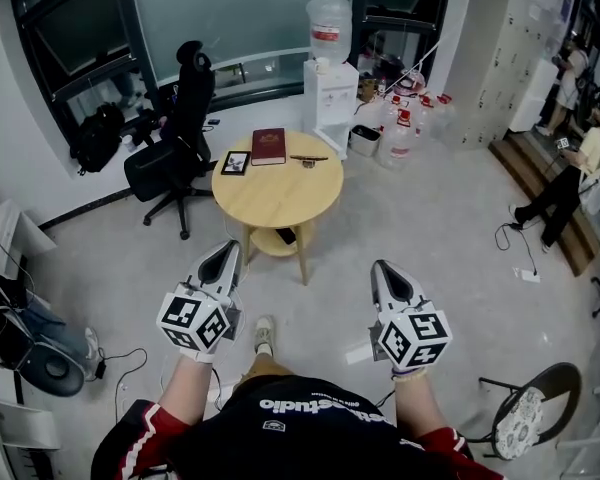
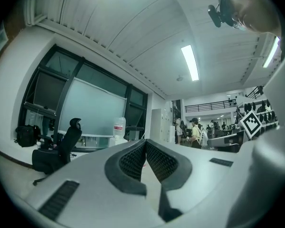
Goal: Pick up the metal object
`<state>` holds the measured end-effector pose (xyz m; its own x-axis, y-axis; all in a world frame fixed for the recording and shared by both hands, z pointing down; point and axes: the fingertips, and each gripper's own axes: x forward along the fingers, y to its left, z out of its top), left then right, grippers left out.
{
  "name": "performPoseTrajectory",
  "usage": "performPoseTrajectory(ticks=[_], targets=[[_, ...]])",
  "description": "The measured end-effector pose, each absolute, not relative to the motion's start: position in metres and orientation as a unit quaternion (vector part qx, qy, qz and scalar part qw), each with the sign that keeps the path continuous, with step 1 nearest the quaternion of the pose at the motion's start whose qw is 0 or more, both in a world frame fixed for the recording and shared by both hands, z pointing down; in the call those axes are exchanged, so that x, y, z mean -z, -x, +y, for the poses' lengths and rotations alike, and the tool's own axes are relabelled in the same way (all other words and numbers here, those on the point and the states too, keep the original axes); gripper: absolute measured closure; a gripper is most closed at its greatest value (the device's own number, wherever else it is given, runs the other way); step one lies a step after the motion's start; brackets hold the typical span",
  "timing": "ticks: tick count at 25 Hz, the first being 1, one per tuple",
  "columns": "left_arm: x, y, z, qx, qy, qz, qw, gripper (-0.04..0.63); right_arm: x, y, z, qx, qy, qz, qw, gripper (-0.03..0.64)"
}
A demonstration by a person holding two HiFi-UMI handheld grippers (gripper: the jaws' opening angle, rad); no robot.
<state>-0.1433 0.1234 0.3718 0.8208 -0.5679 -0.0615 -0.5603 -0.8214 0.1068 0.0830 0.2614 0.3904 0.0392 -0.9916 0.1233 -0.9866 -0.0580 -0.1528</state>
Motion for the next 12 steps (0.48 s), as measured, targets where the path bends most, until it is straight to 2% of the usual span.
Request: performPoseTrajectory(ticks=[12], targets=[[-0.385, 0.166, 0.105, 0.045, -0.943, -0.324, 0.06, 0.577, -0.4, -0.063, 0.23, 0.108, 0.696, 0.71, -0.007, 0.589]])
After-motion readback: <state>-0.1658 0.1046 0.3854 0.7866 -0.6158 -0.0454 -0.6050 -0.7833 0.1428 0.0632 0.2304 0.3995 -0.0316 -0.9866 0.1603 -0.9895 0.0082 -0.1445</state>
